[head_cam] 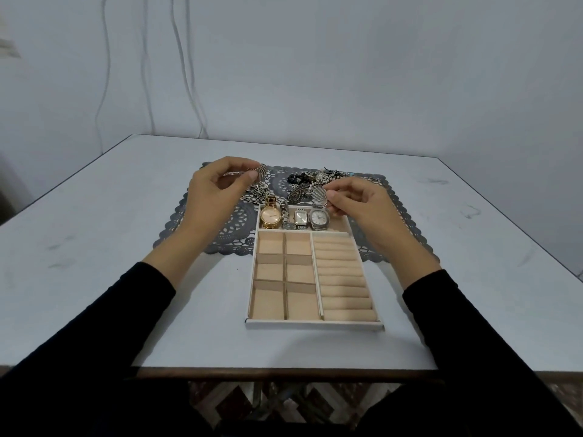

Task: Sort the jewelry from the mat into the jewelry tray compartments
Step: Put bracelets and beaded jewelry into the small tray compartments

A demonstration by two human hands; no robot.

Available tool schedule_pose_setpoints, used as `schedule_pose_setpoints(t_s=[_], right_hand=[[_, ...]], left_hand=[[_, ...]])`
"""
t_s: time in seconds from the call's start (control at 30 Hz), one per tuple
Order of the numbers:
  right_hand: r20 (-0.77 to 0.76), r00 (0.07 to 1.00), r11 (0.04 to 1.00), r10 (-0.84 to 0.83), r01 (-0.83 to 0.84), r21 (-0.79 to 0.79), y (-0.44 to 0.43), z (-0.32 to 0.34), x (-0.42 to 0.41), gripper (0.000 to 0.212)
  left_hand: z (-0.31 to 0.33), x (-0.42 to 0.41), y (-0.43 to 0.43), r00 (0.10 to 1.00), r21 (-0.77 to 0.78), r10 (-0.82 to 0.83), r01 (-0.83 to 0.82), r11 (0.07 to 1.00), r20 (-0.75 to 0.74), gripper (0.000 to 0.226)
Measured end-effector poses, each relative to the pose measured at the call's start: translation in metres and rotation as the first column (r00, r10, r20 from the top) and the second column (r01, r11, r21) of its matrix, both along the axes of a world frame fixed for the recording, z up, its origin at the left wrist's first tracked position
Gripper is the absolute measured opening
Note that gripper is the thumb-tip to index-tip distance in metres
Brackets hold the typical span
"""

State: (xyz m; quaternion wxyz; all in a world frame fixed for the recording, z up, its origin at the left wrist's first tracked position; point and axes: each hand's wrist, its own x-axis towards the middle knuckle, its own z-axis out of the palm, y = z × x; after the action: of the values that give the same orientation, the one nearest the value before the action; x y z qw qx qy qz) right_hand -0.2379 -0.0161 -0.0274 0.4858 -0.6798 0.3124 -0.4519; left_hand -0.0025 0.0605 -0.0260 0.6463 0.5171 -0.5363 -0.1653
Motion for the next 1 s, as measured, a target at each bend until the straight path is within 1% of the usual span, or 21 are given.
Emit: schedule_pose_setpoints(t_s=[0.1,0.27,0.4,0.47,0.67,0.83,0.9,1.0], right_hand=[[-0.031,0.997,0.997,0.068,-0.069,-0.027,0.004,0.000,0.002,0.016],[-0.215,0.957,0.978,0.196,-0.207,-0.029,0.007,0.000,0.003,0.018],[-0.198,0.925,0.946,0.323,-0.315,0.069,0.012,-0.005,0.010,0.010],[-0.223,0.902,0.929,0.369,-0.361,0.077,0.014,-0.004,0.010,0.008],[-0.337,0.867,0.924,0.368,-0.381,0.030,0.013,0.003,0.010,0.010],[-0.444,0.807,0.908,0.390,-0.418,0.037,0.009,0.007,0.011,0.011],[-0.515,0.782,0.910,0.350,-0.414,-0.009,0.007,0.009,0.013,0.012],[-0.644,0.717,0.888,0.267,-0.442,-0.124,0.006,0.012,0.018,0.010]], left_hand=[[0.001,-0.002,0.001,1.000,-0.002,-0.021,0.021,1.000,-0.006,0.014],[0.002,-0.003,0.002,0.999,-0.007,-0.033,0.033,0.999,-0.014,0.016],[0.003,-0.003,0.004,0.999,-0.012,-0.032,0.031,0.999,-0.006,0.015],[0.003,-0.003,0.003,1.000,-0.008,-0.031,0.031,0.999,-0.003,0.016],[0.003,-0.005,0.002,0.999,-0.007,-0.042,0.042,0.999,0.006,0.016],[0.003,-0.005,0.003,0.999,-0.005,-0.049,0.049,0.999,0.003,0.017],[0.003,-0.005,0.003,0.999,-0.005,-0.048,0.048,0.999,0.009,0.017],[0.002,-0.006,0.003,0.999,-0.006,-0.047,0.047,0.999,0.012,0.019]])
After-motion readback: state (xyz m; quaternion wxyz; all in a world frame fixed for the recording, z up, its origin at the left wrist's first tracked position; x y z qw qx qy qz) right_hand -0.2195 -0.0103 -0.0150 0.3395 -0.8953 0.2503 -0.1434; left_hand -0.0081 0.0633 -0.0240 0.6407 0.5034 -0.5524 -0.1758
